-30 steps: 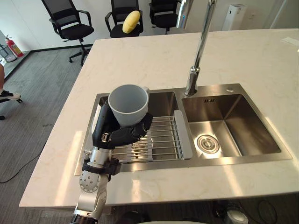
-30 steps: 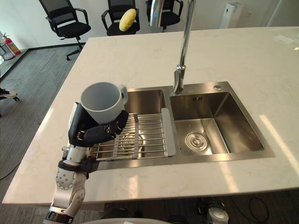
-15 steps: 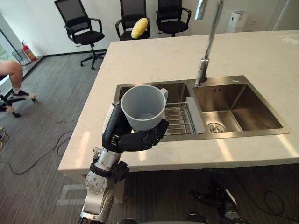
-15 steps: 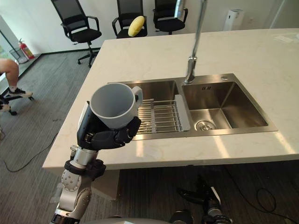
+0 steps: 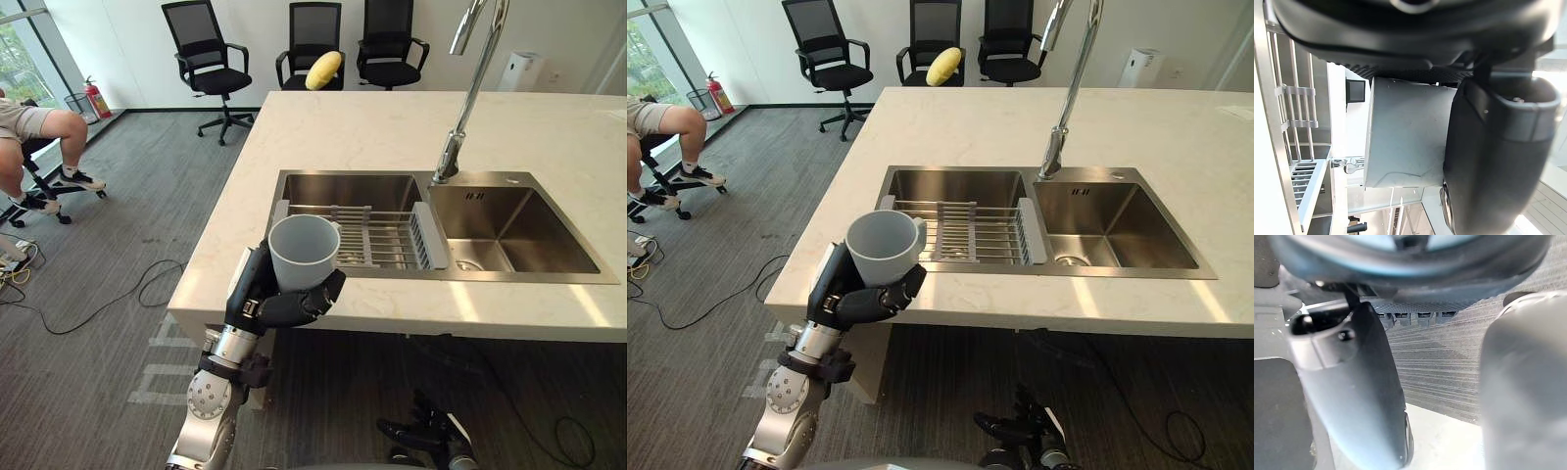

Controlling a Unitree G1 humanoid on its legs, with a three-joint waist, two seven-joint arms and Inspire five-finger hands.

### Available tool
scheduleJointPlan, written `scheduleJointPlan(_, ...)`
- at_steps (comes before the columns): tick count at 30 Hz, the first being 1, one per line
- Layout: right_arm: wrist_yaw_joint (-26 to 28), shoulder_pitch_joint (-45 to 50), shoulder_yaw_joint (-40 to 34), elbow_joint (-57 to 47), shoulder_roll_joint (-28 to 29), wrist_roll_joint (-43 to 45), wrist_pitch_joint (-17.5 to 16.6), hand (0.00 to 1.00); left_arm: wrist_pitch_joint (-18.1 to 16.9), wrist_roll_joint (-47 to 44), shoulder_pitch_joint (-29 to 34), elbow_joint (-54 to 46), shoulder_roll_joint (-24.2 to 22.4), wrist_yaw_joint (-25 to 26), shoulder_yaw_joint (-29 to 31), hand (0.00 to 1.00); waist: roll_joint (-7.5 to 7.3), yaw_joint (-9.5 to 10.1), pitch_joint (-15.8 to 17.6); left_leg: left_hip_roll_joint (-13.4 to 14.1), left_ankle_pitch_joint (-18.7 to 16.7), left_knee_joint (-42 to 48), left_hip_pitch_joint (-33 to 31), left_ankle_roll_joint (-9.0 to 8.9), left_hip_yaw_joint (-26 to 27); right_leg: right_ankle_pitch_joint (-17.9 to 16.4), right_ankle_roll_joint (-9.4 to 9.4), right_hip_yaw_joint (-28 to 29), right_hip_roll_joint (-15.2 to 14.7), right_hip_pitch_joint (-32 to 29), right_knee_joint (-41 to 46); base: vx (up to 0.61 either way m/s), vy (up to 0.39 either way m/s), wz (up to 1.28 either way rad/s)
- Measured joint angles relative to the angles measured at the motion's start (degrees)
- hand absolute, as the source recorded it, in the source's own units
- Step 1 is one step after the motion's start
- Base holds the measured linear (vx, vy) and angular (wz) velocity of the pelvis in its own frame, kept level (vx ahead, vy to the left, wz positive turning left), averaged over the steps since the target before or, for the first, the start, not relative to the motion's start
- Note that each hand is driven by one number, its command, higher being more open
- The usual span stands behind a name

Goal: Walk over to the sink, pick up the cup, carry it to the dishwasher, place the cup inside the dishwasher, then close the dishwasher door

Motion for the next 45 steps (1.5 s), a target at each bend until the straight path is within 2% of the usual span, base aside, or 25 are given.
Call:
scheduleJointPlan(2, -0.09, 1.97, 0.33, 0.07, 0.25, -0.04, -0.16, 1.0, 0.04, -0.04, 0.1, 0.1, -0.08, 0.5, -1.23, 0.0, -0.13, 0.21, -0.24, -1.17, 0.41, 0.31, -0.91, 0.14, -5.35, -4.22, 0.47, 3.86, 1.15, 0.53, 3.03, 0.06, -0.113, 1.15)
scheduleJointPlan(5, 0.85, 1.31, 2.47, 0.54, -0.52, -0.22, -0.23, 1.0, 0.06, -0.05, 0.23, 0.96, 0.53, 1.0, -1.23, 0.0, 0.4, 2.3, -1.26, -1.29, 1.75, -1.61, -1.56, -0.08, -8.6, -4.51, 0.66, 0.15, 1.07, 2.49, 1.11, 0.08, -0.06, 0.69)
scheduleJointPlan(8, 0.72, -0.49, 3.49, 0.54, -0.49, -0.54, -0.25, 1.0, 0.5, -0.16, 0.47, 1.31, 1.13, 1.52, -1.18, 0.0, 0.73, 1.96, -1.83, -1.78, 3.97, -2.9, -3.28, 0.33, -10.21, -5.28, 0.52, -1.7, 1.47, 3.62, -0.25, 0.07, -0.051, 0.88)
scheduleJointPlan(10, 0.5, -0.72, 3.46, 0.6, -0.1, -0.55, -0.25, 1.0, 1.53, -0.31, 0.6, 1.56, 0.93, 0.06, -1.22, 0.0, 0.63, 1.4, -1.92, -2.56, 6.72, -4.22, -4.96, 1.78, -5.89, -5.58, -0.2, -3.68, 1.28, 5.48, -1.82, 0.1, -0.017, 1.6)
scheduleJointPlan(11, 0.07, -1.24, 3.33, 1.15, -0.13, -0.57, -0.24, 1.0, 1.66, -1.99, 1.05, 1.45, 0.43, -1.05, -1.22, 0.0, 0.5, 1.81, -1.97, -3.01, 9.2, -6.13, -5.64, 3.69, -0.09, -5.18, -0.06, -8.08, 0.11, 6.65, -2.54, 0.08, 0.029, 1.52)
scheduleJointPlan(12, -0.2, -1.27, 3.32, 1.13, 0.01, -0.55, -0.24, 1.0, 1.71, -2.43, 1.04, 1.44, 0.35, -1.41, -1.23, 0.0, 0.38, 1.79, -1.93, -3.08, 9.86, -7.3, -5.8, 4.5, 2.87, -4.95, -0.07, -10.2, -0.6, 7.26, -2.9, 0.08, 0.083, 1.77)
scheduleJointPlan(13, -1.08, -1.36, 3.26, 1.18, 0.31, -0.5, -0.21, 1.0, 1.73, -3.56, 0.76, 1.39, -0.08, -2.58, -1.29, 0.0, 0.28, 1.69, -2.15, -2.45, 9.16, -7.99, -5.88, 6.19, 11.27, -4.93, 0.03, -14.49, -1.21, 8.28, -3.22, 0.07, 0.07, 1.36)
scheduleJointPlan(14, -1.58, -1.52, 3.26, 1.18, 0.28, -0.5, -0.19, 1.0, 1.73, -4.11, 0.67, 1.35, -0.43, -3.22, -1.34, 0.0, 0.29, 1.85, -2.15, -1.61, 9.2, -7.39, -6.0, 6.61, 15.51, -4.93, 0.03, -16.0, -1.41, 8.89, -3.17, 0.11, 0.092, 1.63)
scheduleJointPlan(15, -2.36, -1.67, 3.22, 1.0, -0.09, -0.43, -0.19, 1.0, 1.72, -4.58, 0.3, 1.3, -1.11, -4.28, -1.59, 0.0, 0.35, 1.8, -2.16, -1.13, 10.17, -6.66, -6.1, 5.56, 20.45, -4.96, 0.0, -18.39, -1.69, 10.41, -3.07, 0.09, 0.088, 1.38)
scheduleJointPlan(16, -3.12, -1.9, 3.29, 0.98, -0.36, -0.43, -0.17, 1.0, 1.49, -4.93, 0.08, 1.28, -1.45, -4.74, -2.26, 0.0, 0.31, 1.87, -2.15, -1.89, 10.23, -7.32, -5.78, 5.56, 20.58, -5.01, -0.08, -19.1, -2.11, 11.53, -2.59, 0.07, 0.102, 1.24)
scheduleJointPlan(20, -3.35, -3.99, 3.83, -0.81, 0.17, -0.45, -0.2, 1.0, 1.02, -5.6, 0.58, 1.57, -0.23, -4.26, -3.01, 0.0, -0.58, 1.96, -2.19, -4.82, 11.1, -10.31, -4.15, 6.42, 17.63, -5.22, -0.49, -16.0, -4.54, 11.73, 2.19, 0.03, 0.109, 0.54)
scheduleJointPlan(22, -3.21, -3.97, 3.95, -1.24, 0.1, -0.46, -0.11, 1.0, 1.01, -5.61, 0.57, 1.54, -0.37, -4.26, -3.15, 0.0, -1.08, 1.96, -1.93, -6.06, 10.5, -10.95, -3.69, 6.77, 15.86, -5.14, -0.57, -14.11, -6.82, 10.06, 8.75, 0.02, 0.113, 0.5)
scheduleJointPlan(24, -3.23, -3.39, 4.63, -1.47, -0.02, -0.45, 0.47, 1.0, 1.03, -5.62, 0.57, 1.51, -0.46, -4.18, -3.13, 0.0, -1.76, 1.95, -1.52, -7.37, 9.57, -10.49, -2.94, 7.8, 14.15, -4.24, -1.86, -11.65, -9.68, 7.66, 17.39, 0.04, 0.107, 0.52)
scheduleJointPlan(25, -3.2, -2.92, 5.56, -1.48, -0.27, -0.49, 1.21, 1.0, 1.05, -5.66, 0.57, 1.48, -0.4, -4.13, -3.09, 0.0, -2.37, 1.84, -0.95, -8.04, 8.59, -9.53, -2.46, 8.44, 12.87, -1.69, -3.99, -8.79, -11.48, 5.25, 24.46, 0.07, 0.105, 0.6)
scheduleJointPlan(26, -3.14, -2.17, 6.05, -1.46, -0.34, -0.51, 1.7, 1.0, 1.1, -5.65, 0.58, 1.46, -0.66, -4.08, -3.19, 0.0, -1.95, 1.5, -0.55, -8.27, 7.76, -8.65, -1.65, 9.09, 10.82, 1.96, -5.47, -4.69, -11.8, 2.45, 30.52, 0.08, 0.102, 0.64)
scheduleJointPlan(27, -3.12, -1.8, 6.36, -1.42, -0.18, -0.52, 1.72, 1.0, 1.02, -5.67, 0.57, 1.35, -0.47, -4.07, -3.13, 0.0, -1.62, 1.19, -0.28, -8.2, 7.36, -8.15, -1.4, 9.24, 9.77, 1.37, -5.03, -1.84, -10.81, 1.19, 33.1, 0.1, 0.072, 0.78)
scheduleJointPlan(28, -2.96, -1.5, 6.34, -2.28, -0.11, -0.5, 1.44, 1.0, 0.84, -5.75, 0.61, 1.36, -0.47, -3.77, -2.96, 0.0, -1.56, 0.36, 0.25, -8.01, 6.83, -7.19, -1.57, 9.45, 7.5, -5.63, -4.04, 2.03, -7.37, -0.9, 35.54, 0.09, 0.046, 0.96)
scheduleJointPlan(29, -2.97, -1.24, 6.53, -2.42, -0.05, -0.44, 1.05, 1.0, 0.78, -6.28, 0.59, 1.41, -0.49, -3.24, -3.02, 0.0, -1.63, -0.43, 0.51, -7.96, 6.76, -6.91, -1.65, 9.47, 5.07, -10.39, -3.18, 4.03, -3.67, -1.99, 33.98, 0.08, 0.032, 1.02)
scheduleJointPlan(31, -3.05, -0.66, 6.79, -2.44, 0.11, -0.43, 0.89, 1.0, 0.35, -6.32, 0.6, 1.49, -0.43, -2.64, -3.14, 0.0, -1.89, -0.65, 0.79, -7.99, 6.46, -6.32, -1.99, 9.45, 2.77, -13.45, -2.1, 6.45, 0.73, -2.68, 27.39, 0.07, 0.001, 0.85)
scheduleJointPlan(33, -3.03, 1.79, 6.92, -5.03, 0.51, -0.41, 0.73, 1.0, 0.21, -6.66, 0.6, 1.52, -0.5, -2.11, -3.26, 0.0, -2.14, -1.02, 0.62, -8.62, 5.09, -3.69, -3.81, 9.13, -0.71, -14.22, -1.69, 12.5, 6.02, -2.91, 14.81, 0.09, -0.061, 0.94)
scheduleJointPlan(35, -2.99, 4.0, 7.9, -7.4, 1.13, -0.33, 0.35, 1.0, -0.35, -6.73, 0.6, 1.48, -0.52, -2.39, -3.19, 0.0, -3.98, -1.02, -0.26, -9.66, 3.24, -0.71, -5.65, 8.84, -0.75, -14.01, -1.87, 12.96, 5.94, -2.14, 8.53, 0.14, -0.145, 0.79)
scheduleJointPlan(36, -2.63, 4.56, 8.02, -8.05, 1.37, -0.32, 0.34, 1.0, -0.55, -6.74, 0.66, 1.69, -1.02, -2.51, -3.08, 0.0, -3.99, -1.15, -0.18, -9.43, 1.94, 1.49, -6.39, 8.5, -0.02, -11.33, -2.17, 12.57, 5.68, -1.5, 8.2, 0.23, -0.207, 0.86)
scheduleJointPlan(37, -1.84, 5.18, 7.93, -8.69, 1.38, 0.02, 0.34, 1.0, -1.11, -6.75, 1.88, 1.69, -3.05, -2.92, -3.41, 0.0, -2.97, -0.8, -0.42, -6.44, -0.72, 5.46, -7.32, 7.34, 3.12, -11.52, -2.54, 10.0, 6.15, 0.01, 8.08, 0.23, -0.165, 0.72)
scheduleJointPlan(40, -1.65, 4.86, 7.94, -11.63, 1.4, 0.18, 0.33, 1.0, -2.46, -6.73, 2.59, 1.59, -5.08, -4.72, -4.06, 0.0, -1.26, 0.88, -1.63, -4.67, -2.26, 8.7, -7.97, 6.06, 2.7, -12.26, -3.24, 7.29, 7.13, 2.61, 7.31, 0.22, -0.102, 0.47)
scheduleJointPlan(45, -2.06, 2.91, 8.05, -12.1, 2.47, 1.04, 0.14, 1.0, -3.8, -7.78, 3.14, 1.76, -4.7, -5.77, -3.37, 0.0, -1.84, 2.13, -2.09, -5.19, -0.85, 5.51, -6.55, 5.33, 2.06, -12.62, -3.81, 6.07, 7.2, 4.17, 6.66, 0.11, -0.045, 0.33)
